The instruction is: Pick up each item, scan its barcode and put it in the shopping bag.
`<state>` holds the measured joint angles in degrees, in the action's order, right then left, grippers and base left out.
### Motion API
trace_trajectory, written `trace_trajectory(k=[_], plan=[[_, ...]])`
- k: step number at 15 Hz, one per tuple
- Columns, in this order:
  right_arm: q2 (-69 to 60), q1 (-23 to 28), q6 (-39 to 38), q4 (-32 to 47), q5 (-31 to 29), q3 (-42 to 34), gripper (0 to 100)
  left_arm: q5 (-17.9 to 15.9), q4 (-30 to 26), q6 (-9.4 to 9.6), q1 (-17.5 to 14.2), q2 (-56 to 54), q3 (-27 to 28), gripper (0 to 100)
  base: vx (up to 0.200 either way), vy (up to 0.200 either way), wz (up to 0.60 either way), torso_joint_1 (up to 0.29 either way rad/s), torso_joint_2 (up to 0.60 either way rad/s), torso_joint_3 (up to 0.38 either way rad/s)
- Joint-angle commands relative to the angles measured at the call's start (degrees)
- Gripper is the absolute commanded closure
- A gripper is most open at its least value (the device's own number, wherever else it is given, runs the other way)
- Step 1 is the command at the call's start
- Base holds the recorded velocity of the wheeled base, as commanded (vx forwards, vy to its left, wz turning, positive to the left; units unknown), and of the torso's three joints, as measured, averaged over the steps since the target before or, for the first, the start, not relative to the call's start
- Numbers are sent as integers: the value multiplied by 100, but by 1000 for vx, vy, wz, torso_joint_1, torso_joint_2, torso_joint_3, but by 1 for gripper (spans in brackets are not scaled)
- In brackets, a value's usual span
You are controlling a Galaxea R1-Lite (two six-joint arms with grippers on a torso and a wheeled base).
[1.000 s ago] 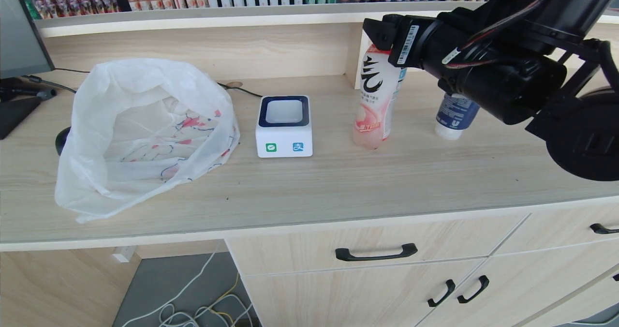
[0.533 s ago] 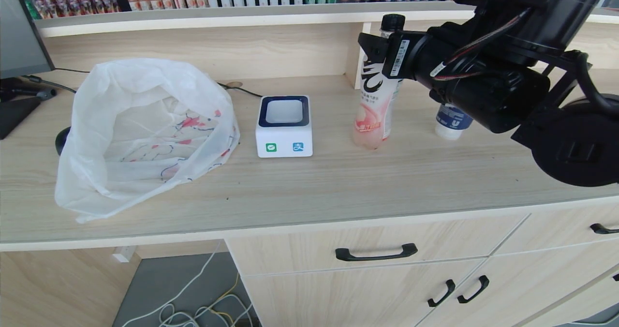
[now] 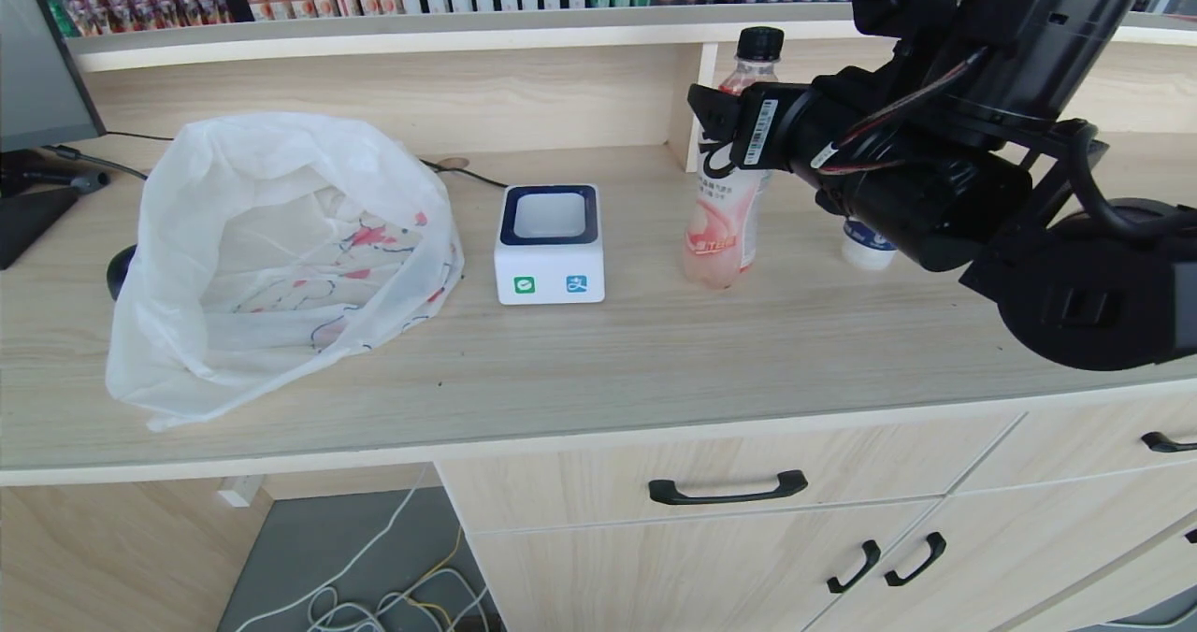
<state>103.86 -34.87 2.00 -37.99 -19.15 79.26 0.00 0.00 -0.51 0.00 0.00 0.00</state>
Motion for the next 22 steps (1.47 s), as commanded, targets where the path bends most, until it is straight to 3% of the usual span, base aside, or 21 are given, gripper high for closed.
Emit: trace_trajectory(k=[1, 4, 9, 22], plan=[[11, -3, 2, -7, -10, -60, 0, 0, 0, -2, 0, 0, 0, 0, 0, 0, 0, 0, 0, 0], [-50, -3, -15, -42, 8, -341, 0, 0, 0, -2, 0, 9, 0, 0, 0, 0, 0, 0, 0, 0], [-42, 6, -42, -904, 69, -1001, 0, 9, 0, -2, 0, 0, 0, 0, 0, 0, 0, 0, 0, 0], [222, 32, -33, -1167, 61, -974, 0, 0, 0, -2, 0, 0, 0, 0, 0, 0, 0, 0, 0, 0]])
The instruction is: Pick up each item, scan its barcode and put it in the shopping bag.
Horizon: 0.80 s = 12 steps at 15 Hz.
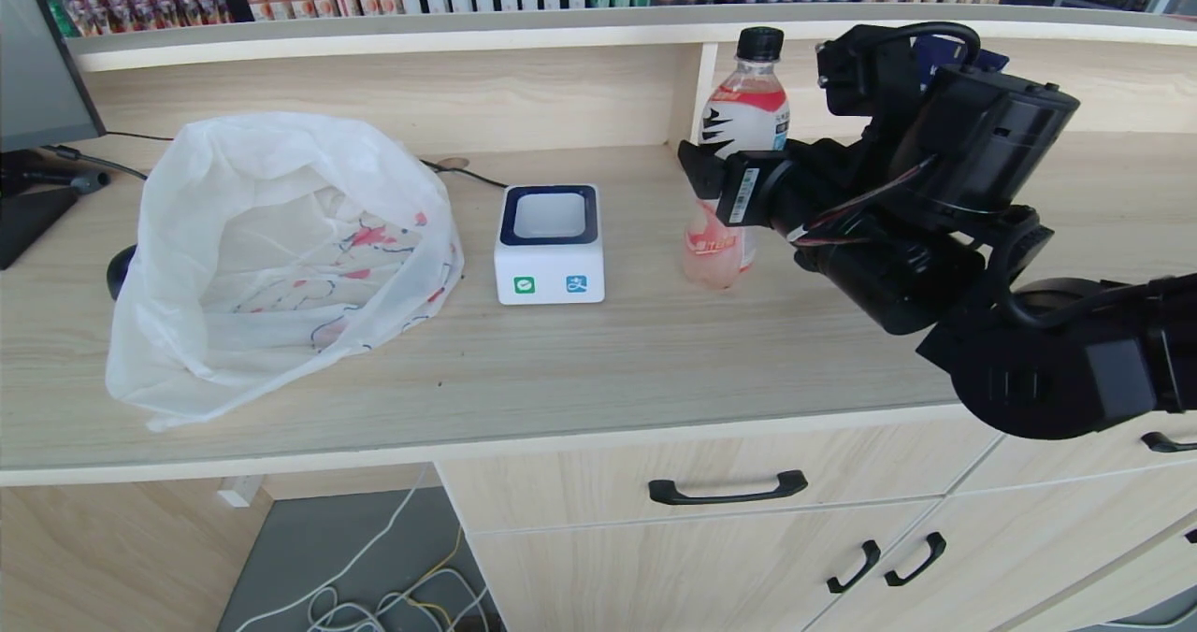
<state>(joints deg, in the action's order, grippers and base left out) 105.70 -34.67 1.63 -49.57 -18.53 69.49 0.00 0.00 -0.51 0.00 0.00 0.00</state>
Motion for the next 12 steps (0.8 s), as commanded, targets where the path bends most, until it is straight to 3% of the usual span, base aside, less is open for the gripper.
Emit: trace_trajectory(k=[1, 12], plan=[[64, 48, 4, -9, -2, 4, 0, 0, 0, -2, 0, 0, 0, 0, 0, 0, 0, 0, 0, 0], [249, 57, 4, -150, -2, -14, 0, 0, 0, -2, 0, 9, 0, 0, 0, 0, 0, 0, 0, 0]])
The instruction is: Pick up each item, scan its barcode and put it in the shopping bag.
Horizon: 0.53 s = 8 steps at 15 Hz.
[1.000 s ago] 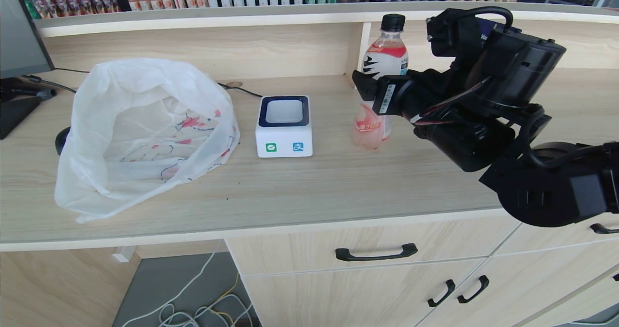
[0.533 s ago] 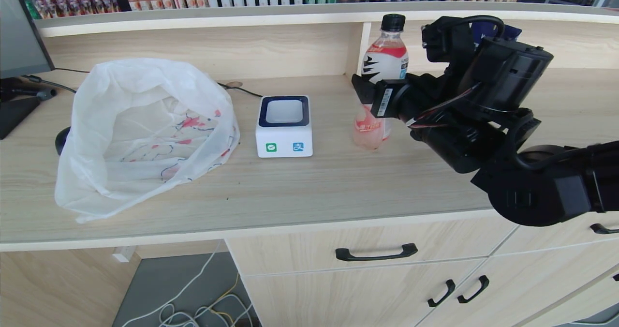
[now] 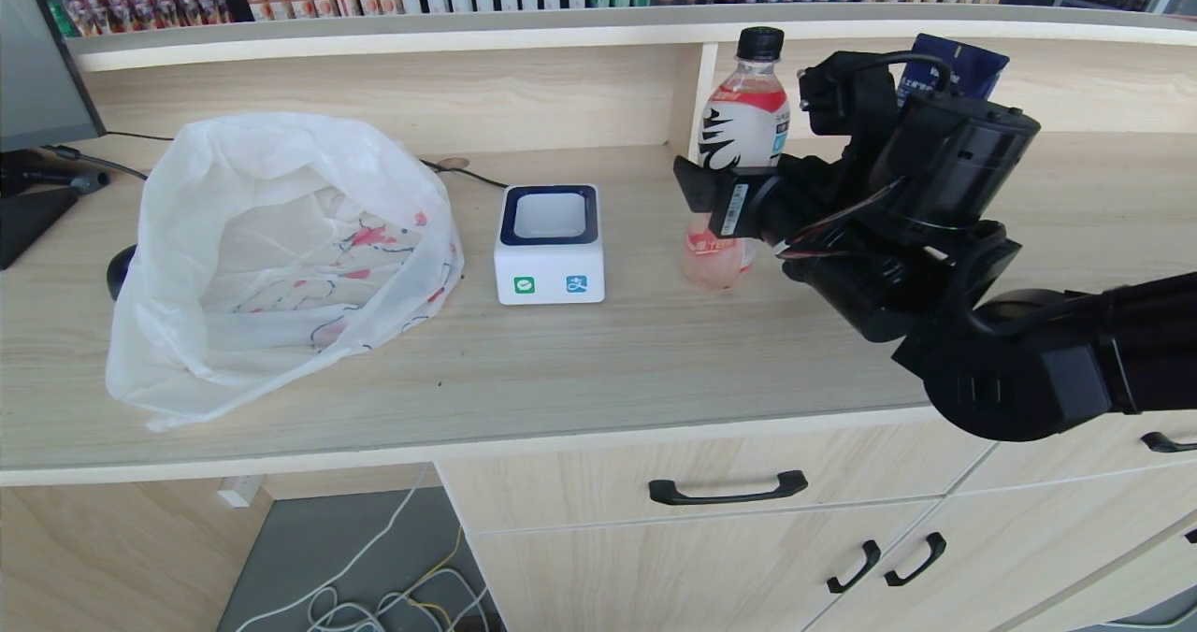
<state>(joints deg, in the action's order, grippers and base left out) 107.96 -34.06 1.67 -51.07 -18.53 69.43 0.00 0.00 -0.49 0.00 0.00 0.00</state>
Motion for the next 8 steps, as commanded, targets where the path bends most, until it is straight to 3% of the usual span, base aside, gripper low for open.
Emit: trace_trajectory(k=[1, 8], plan=[[41, -4, 9, 0, -2, 1, 0, 0, 0, -4, 0, 9, 0, 0, 0, 0, 0, 0, 0, 0], [155, 13, 9, -61, -2, 54, 0, 0, 0, -4, 0, 9, 0, 0, 0, 0, 0, 0, 0, 0]])
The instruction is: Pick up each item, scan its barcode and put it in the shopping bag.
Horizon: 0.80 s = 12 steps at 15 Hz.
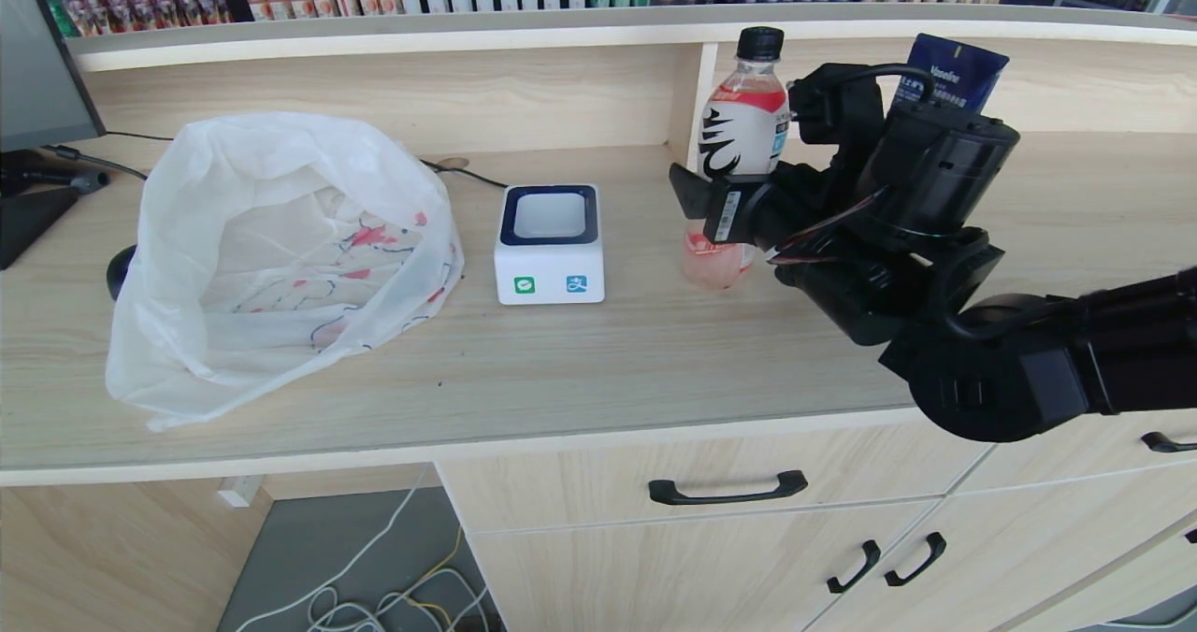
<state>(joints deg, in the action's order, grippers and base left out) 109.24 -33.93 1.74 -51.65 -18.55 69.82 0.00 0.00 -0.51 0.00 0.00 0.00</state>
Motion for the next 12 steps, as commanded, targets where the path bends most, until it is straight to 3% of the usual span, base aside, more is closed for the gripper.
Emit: trace_trajectory(k=[1, 12], plan=[[54, 9, 1, -12, 1, 67, 0, 9, 0, -2, 0, 0, 0, 0, 0, 0, 0, 0, 0, 0], [238, 9, 10, -64, 1, 173, 0, 0, 0, -2, 0, 9, 0, 0, 0, 0, 0, 0, 0, 0]])
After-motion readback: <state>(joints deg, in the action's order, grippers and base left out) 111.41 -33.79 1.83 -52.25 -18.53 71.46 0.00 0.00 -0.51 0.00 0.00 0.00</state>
